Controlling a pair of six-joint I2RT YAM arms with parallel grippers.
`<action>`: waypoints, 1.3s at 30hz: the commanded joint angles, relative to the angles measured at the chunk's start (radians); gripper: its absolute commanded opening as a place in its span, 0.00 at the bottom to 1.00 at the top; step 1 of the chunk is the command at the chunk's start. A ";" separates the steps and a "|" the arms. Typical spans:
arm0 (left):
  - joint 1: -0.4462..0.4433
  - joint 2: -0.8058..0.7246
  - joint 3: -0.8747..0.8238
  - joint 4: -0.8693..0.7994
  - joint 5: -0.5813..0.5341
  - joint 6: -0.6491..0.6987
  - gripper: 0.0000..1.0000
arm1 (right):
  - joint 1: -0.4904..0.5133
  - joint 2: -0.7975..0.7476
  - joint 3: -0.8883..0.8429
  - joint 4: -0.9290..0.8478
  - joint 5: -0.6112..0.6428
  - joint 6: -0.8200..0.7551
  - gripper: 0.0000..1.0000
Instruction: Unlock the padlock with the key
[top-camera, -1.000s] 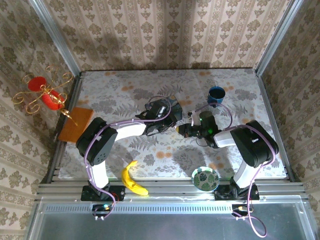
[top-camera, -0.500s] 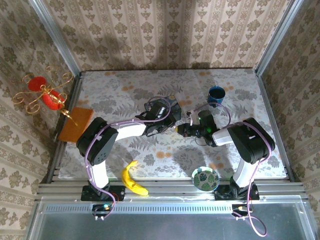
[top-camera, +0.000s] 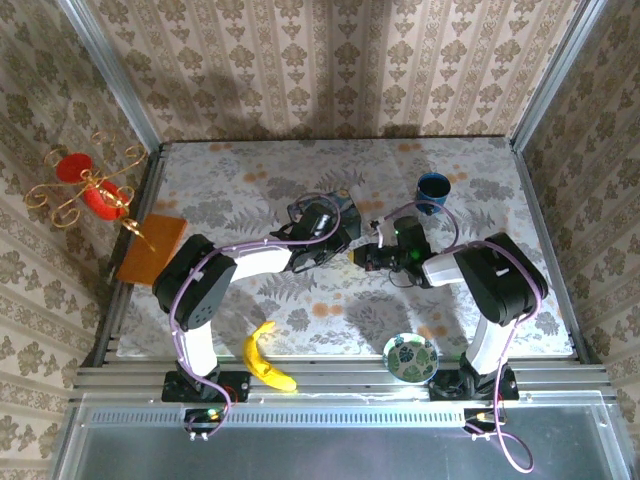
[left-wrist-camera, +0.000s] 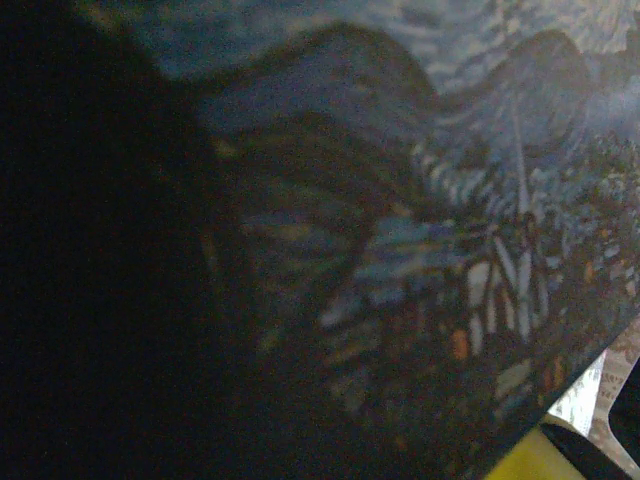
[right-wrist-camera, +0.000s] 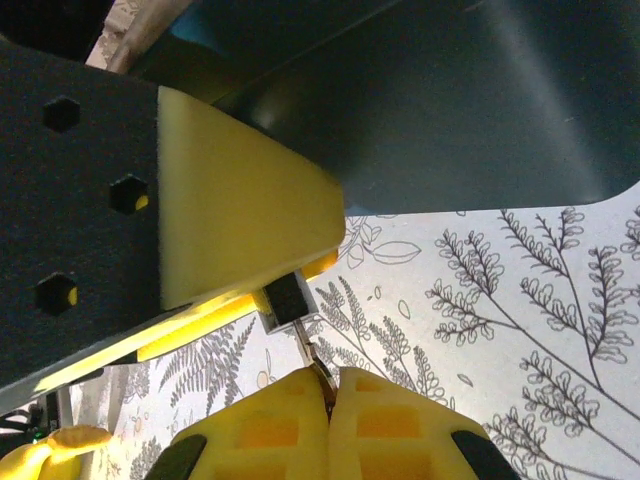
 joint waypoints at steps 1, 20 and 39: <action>-0.080 0.008 -0.007 -0.026 0.255 0.012 0.00 | 0.018 -0.015 0.118 0.214 0.069 -0.005 0.00; -0.042 -0.020 -0.074 0.015 0.193 -0.042 0.00 | 0.010 -0.125 0.059 -0.024 0.153 -0.081 0.36; -0.009 -0.023 -0.082 0.023 0.174 -0.036 0.00 | 0.000 -0.337 -0.111 -0.093 0.163 0.068 0.32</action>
